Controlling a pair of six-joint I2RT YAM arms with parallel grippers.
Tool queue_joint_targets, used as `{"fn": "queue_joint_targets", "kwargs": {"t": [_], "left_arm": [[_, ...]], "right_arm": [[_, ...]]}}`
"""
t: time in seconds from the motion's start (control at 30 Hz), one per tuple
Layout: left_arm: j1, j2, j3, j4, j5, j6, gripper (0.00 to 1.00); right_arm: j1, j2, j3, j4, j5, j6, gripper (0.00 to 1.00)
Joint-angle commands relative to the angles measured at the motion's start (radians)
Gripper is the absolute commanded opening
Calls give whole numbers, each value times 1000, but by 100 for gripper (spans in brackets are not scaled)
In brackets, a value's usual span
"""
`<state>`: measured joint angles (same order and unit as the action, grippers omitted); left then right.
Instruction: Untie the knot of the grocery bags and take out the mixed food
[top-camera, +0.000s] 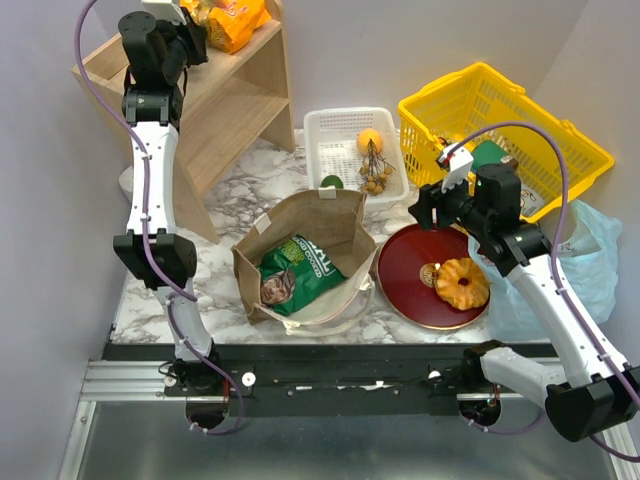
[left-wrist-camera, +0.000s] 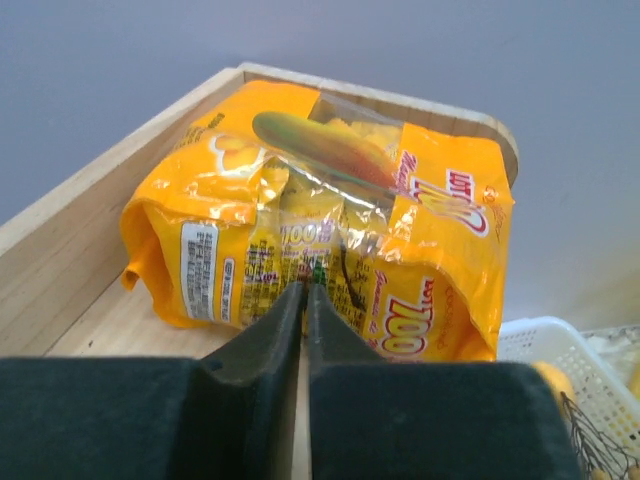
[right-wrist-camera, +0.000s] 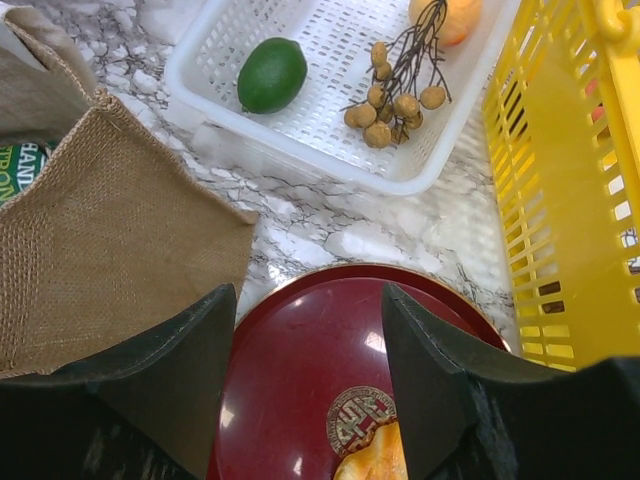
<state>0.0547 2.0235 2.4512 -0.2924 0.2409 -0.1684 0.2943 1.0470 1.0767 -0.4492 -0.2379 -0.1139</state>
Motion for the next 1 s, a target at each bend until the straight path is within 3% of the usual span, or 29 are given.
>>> {"fn": "queue_joint_targets", "kwargs": {"t": [0.0,0.07,0.1,0.17,0.27,0.3,0.37,0.5,0.7,0.83,0.97], "left_arm": [[-3,-155,-168,53,20,1,36],[-4,-343,-329,171,85,16,50],[-16,-412,-510,317,147,39,55],[-42,-589,-630,386,185,90,66],[-102,-710,-702,294,279,144,75],[-104,-727,-718,195,316,133,78],[-115,-775,-750,122,397,128,91],[-131,-851,-911,-22,440,159,90],[-176,-919,-1139,-113,501,162,90],[-236,-886,-1204,-159,466,197,88],[-269,-846,-1258,-156,390,242,86]], "right_arm": [[-4,-2,-20,14,-8,-16,68],[-6,-10,-26,17,-9,-29,68],[-4,-13,-35,15,-15,-38,69],[-4,-21,-43,17,-27,-44,69],[-3,-21,-34,18,-93,-62,70],[-4,-19,-24,18,-144,-73,70],[-3,2,14,21,-182,-75,70],[25,51,116,14,-247,-89,71],[261,110,210,-52,-274,-251,71],[437,160,181,-80,-299,-329,71],[525,189,77,-51,-184,-368,72]]}}
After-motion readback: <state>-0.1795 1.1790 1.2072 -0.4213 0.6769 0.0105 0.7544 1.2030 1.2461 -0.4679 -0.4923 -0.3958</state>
